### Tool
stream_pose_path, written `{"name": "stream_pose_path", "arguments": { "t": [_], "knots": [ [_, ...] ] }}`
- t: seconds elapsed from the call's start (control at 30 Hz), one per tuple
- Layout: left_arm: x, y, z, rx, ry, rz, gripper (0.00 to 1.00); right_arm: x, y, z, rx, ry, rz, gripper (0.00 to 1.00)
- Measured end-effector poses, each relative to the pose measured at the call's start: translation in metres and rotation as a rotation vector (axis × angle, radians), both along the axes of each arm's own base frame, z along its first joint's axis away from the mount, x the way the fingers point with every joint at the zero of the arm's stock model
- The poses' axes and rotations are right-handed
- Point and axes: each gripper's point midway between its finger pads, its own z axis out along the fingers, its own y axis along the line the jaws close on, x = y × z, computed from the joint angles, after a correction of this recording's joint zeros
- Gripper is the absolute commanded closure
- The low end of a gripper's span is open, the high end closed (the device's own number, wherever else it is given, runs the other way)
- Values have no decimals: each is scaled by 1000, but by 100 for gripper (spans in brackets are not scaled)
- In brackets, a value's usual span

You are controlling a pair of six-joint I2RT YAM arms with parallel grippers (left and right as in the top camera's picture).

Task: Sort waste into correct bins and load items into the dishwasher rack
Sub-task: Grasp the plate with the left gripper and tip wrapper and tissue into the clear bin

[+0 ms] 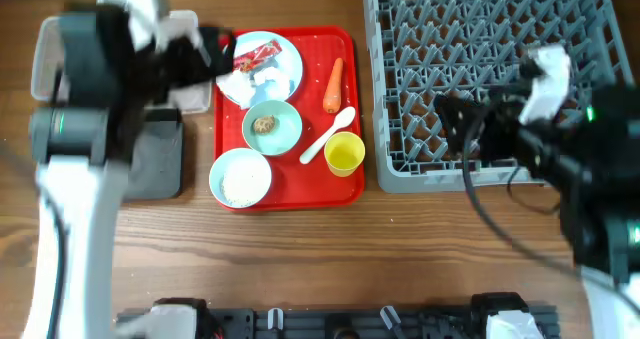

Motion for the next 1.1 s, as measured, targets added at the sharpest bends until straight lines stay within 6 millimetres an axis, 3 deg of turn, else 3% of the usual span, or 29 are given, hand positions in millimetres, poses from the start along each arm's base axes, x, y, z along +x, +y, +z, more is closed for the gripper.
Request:
{"name": "stream_pose_path", "arguments": {
  "t": [0.03,0.1,0.2,0.27,0.4,0.43,0.53,0.7,0.77,0.9,1.0,1.1],
  "knots": [
    [35,-7,-2,6,13,-9,0,13,1,-6,-15,31,11,0],
    [59,-17,-33,7,93,-26,0,23,2,-30,-29,123,20,0],
    [96,-36,-103,-1,220,-56,0,35,3,-66,-42,250,30,0],
    [120,-36,-139,-13,257,-6,0,37,3,-77,-44,292,31,0],
    [131,-24,-197,-18,398,273,0,36,3,-82,-47,317,34,0],
    [125,-27,-218,12,453,348,0,35,3,-83,-47,320,34,0],
    [113,-38,-249,80,507,500,0,33,3,-85,-48,336,34,0],
    [110,-24,-261,96,497,689,0,26,2,-90,-49,370,35,0],
    [118,-21,-269,86,473,723,0,26,2,-90,-49,370,35,0],
    [138,-25,-308,74,452,737,2,26,2,-90,-49,373,34,0],
    [145,-27,-315,61,438,739,26,26,2,-90,-49,373,34,0],
    [146,-25,-323,72,440,749,72,26,2,-90,-49,373,34,1]
  ]
}}
